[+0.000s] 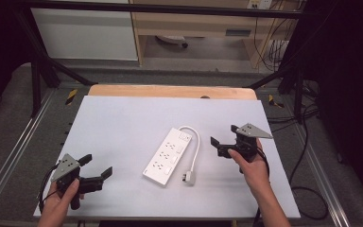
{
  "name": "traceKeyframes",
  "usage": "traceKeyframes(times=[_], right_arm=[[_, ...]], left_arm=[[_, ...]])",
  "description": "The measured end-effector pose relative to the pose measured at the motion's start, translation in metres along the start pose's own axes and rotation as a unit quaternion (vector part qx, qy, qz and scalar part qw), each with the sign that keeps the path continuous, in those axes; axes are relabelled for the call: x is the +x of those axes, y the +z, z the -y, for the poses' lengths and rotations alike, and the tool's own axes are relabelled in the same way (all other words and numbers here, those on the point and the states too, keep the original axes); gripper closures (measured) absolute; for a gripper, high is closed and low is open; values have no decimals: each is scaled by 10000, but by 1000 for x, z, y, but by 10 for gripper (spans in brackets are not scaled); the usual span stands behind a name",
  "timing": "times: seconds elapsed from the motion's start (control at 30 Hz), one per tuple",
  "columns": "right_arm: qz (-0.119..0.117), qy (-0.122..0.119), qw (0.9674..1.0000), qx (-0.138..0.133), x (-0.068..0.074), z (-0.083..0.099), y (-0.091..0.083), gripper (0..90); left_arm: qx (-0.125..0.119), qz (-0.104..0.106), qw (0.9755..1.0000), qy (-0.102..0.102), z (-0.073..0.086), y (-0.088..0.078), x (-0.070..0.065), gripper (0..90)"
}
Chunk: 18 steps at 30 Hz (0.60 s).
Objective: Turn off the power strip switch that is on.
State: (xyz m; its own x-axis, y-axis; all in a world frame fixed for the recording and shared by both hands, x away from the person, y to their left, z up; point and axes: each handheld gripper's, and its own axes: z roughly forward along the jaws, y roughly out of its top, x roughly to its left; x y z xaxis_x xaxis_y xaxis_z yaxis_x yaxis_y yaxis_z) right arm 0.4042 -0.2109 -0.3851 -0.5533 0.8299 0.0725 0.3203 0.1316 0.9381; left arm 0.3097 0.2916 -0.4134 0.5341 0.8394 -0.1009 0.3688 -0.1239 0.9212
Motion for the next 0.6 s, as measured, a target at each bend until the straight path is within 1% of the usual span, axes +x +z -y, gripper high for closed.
traceKeyframes(times=[0.23,0.47,0.5,0.53,0.57,0.6], right_arm=[[-33,-35,9999,-89,5,-8,9,91],[-83,-110,9999,-72,9,-12,17,151],[-112,-127,9998,-73,10,-12,20,186],[-112,-127,9998,-73,10,-12,20,186],[-140,-127,9998,-87,12,-13,22,231],[-140,-127,9998,-87,12,-13,22,231]], left_arm=[[2,-5,10000,-5,0,0,0,53],[11,-2,10000,-8,0,0,0,53],[14,1,10000,-5,0,0,0,53],[14,1,10000,-5,0,0,0,53],[10,2,10000,-5,0,0,0,53],[10,2,10000,-5,0,0,0,53]])
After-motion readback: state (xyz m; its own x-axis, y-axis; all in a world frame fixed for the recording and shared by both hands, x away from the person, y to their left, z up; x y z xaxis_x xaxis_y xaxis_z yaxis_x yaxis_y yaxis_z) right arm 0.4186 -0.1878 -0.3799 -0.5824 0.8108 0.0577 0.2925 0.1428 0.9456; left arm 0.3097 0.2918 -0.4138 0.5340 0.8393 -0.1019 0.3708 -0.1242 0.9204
